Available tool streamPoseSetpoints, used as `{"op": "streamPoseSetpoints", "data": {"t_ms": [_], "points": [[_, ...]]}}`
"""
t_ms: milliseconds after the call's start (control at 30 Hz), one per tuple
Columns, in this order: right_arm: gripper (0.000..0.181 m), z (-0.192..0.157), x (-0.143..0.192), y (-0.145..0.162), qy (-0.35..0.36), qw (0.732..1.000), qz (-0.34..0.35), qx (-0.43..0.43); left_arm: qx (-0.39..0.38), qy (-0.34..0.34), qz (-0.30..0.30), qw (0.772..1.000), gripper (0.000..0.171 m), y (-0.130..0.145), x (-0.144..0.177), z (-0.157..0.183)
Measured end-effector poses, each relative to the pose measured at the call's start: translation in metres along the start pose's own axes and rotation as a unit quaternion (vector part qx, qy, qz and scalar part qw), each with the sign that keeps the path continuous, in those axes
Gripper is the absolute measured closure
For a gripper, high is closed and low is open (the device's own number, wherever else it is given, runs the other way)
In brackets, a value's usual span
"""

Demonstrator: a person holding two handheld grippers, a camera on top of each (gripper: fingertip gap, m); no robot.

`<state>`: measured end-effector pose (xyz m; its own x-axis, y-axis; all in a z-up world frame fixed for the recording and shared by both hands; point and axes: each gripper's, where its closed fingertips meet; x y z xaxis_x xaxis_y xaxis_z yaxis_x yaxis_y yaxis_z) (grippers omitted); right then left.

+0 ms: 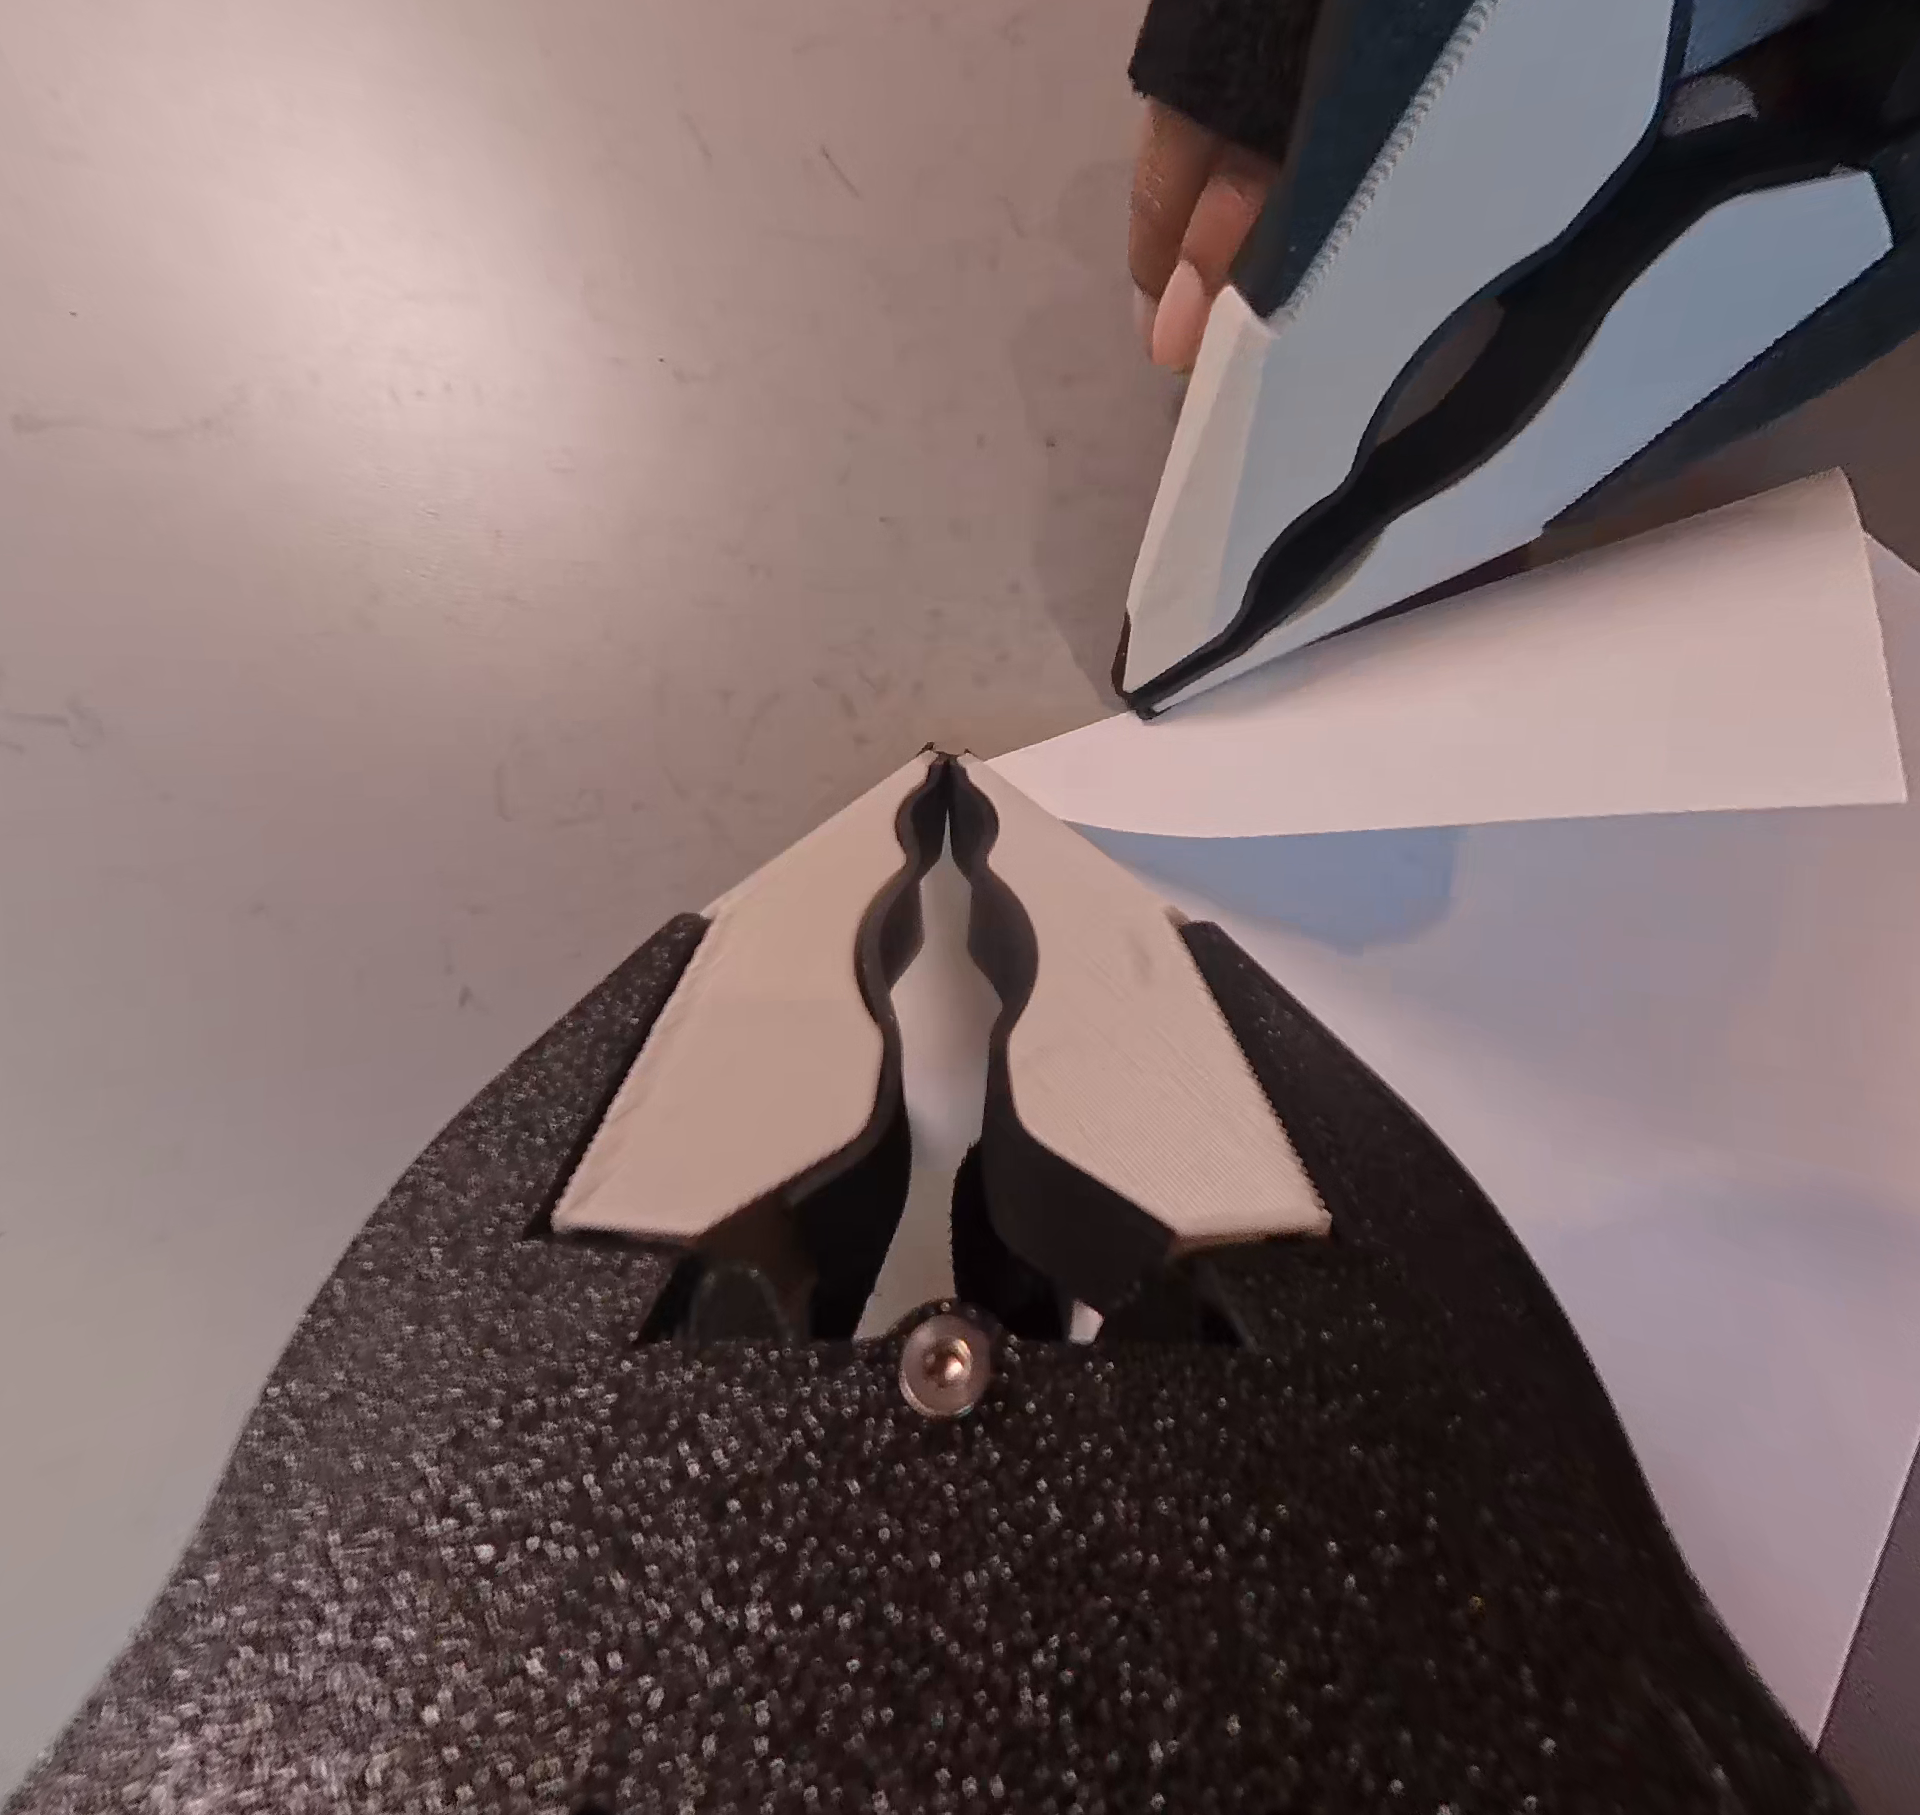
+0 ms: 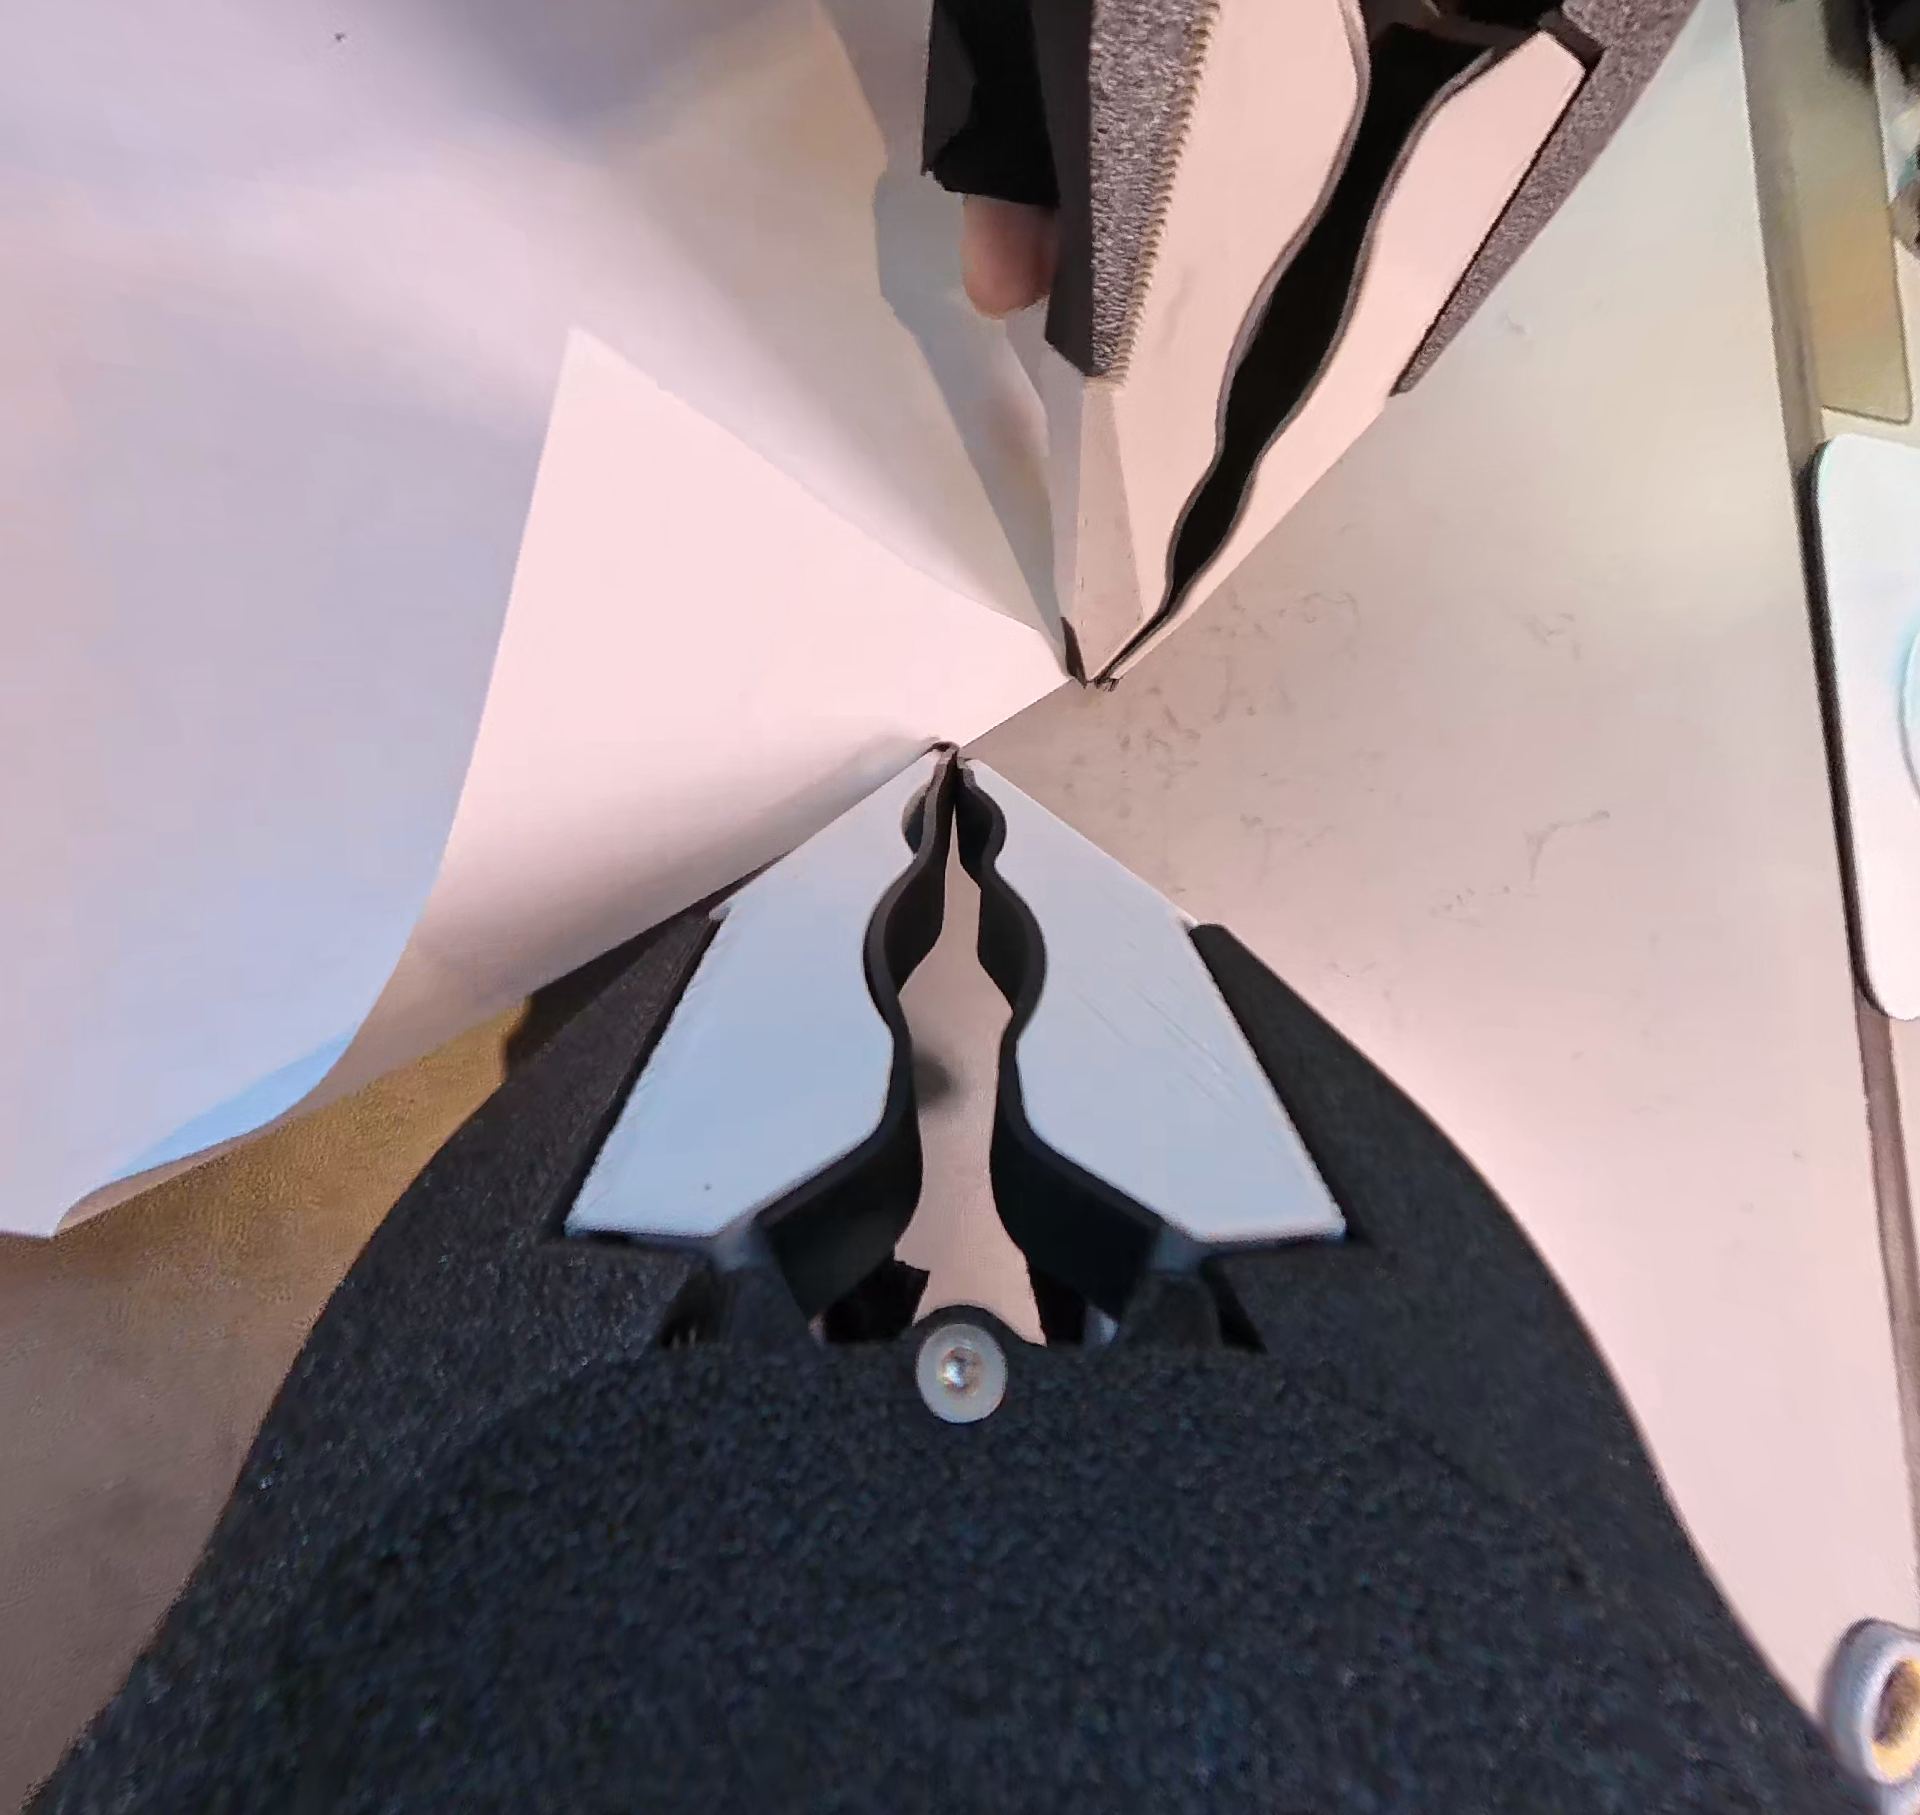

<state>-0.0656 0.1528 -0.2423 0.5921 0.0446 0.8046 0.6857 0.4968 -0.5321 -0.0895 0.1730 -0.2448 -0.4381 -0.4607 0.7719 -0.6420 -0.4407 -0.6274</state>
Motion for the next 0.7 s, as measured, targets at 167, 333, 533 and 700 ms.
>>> {"op": "streamPoseSetpoints", "data": {"t_ms": [167, 333, 533, 700], "points": [[0.181, -0.006, 0.001, -0.002, 0.028, 0.997, -0.023, 0.063, -0.002, -0.007, 0.002, 1.0, 0.171, 0.0, 0.0, 0.0], [0.181, -0.011, 0.001, -0.006, 0.056, 0.987, -0.055, 0.139, -0.005, -0.013, 0.004, 1.0, 0.171, 0.0, 0.0, 0.0], [0.181, -0.015, 0.002, -0.006, 0.056, 0.985, -0.063, 0.15, -0.004, -0.015, 0.007, 1.0, 0.171, 0.0, 0.0, 0.0], [0.181, -0.021, 0.005, -0.005, 0.066, 0.988, -0.056, 0.129, -0.003, -0.017, 0.008, 1.0, 0.171, 0.0, 0.0, 0.0]]}}
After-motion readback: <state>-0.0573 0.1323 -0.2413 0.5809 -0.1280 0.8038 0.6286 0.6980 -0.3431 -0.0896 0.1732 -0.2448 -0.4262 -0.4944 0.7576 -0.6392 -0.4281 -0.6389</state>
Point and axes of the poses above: each gripper's, where its closed fingertips meet, x back along the fingers, y out of its underside, z = x × y across the jaws, and after that the axes turned 11 degrees about -y, right-handed
